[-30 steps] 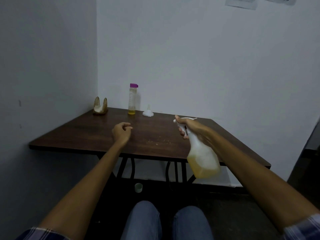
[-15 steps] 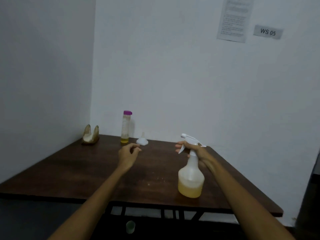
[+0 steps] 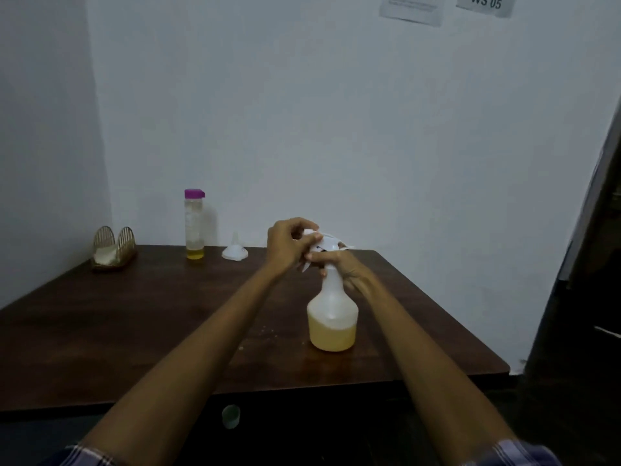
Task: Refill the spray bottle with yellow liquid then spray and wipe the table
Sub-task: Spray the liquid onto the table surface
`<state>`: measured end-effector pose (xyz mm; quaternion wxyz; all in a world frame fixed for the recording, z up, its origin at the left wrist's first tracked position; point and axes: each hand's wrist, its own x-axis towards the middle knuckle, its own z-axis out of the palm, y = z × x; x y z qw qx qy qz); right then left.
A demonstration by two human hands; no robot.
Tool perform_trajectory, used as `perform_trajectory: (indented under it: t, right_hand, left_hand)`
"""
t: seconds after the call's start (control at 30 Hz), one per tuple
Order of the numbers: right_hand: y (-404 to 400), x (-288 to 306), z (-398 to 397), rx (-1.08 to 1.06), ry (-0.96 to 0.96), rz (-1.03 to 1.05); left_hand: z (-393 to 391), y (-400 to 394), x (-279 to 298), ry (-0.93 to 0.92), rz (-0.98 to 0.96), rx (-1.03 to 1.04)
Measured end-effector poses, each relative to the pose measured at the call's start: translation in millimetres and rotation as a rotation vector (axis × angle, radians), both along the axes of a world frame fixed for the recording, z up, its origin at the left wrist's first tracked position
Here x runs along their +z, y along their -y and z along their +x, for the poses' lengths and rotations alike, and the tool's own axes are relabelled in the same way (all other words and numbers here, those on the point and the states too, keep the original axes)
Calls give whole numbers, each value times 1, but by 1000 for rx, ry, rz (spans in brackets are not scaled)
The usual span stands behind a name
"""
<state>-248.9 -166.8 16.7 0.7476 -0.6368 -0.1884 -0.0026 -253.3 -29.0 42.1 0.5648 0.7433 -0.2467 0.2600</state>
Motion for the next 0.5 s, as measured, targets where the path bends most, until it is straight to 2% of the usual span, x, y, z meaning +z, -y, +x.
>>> perform_trajectory:
  t: [0.3,0.5]
  right_hand:
    - [5,-5,6,16,48,-19]
    - [6,-8,1,-33,28,-13]
  left_hand:
    - [-7,4,5,-103,-116,-21]
    - [-11,6,7,-154,-120,-36]
